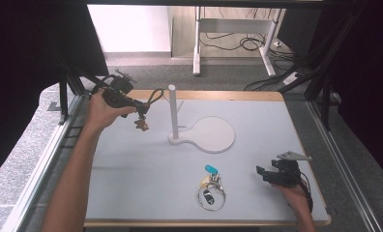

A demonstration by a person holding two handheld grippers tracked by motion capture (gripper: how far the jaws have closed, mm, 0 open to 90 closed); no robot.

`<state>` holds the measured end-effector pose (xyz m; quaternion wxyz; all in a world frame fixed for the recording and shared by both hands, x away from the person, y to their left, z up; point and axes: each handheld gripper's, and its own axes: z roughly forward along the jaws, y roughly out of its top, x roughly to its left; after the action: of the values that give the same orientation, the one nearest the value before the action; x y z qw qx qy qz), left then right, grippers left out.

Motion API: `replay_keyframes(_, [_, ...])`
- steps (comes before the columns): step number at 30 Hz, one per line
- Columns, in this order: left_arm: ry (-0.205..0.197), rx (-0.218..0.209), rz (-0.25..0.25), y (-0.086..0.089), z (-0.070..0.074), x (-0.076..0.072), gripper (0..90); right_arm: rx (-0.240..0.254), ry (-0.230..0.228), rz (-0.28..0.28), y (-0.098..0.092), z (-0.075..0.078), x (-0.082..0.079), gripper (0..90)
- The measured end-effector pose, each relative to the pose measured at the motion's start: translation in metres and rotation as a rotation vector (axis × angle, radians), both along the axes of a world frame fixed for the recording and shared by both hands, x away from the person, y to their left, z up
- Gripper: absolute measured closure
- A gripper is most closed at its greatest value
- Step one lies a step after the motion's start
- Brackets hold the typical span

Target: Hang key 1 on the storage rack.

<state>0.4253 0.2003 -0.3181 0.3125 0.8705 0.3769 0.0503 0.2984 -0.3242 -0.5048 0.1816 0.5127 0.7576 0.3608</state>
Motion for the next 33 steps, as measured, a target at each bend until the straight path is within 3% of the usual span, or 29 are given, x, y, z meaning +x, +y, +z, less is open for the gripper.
replay_keyframes(17, [0.027, -0.027, 0.013, -0.004, -0.002, 0.018, 66.6, -0.010, 0.004, 0.005, 0.001, -0.002, 0.001, 27.4])
replay_keyframes(33, [0.076, -0.055, -0.009, -0.007, -0.017, 0.027, 66.7, -0.017, 0.008, 0.008, 0.002, -0.003, 0.001, 27.4])
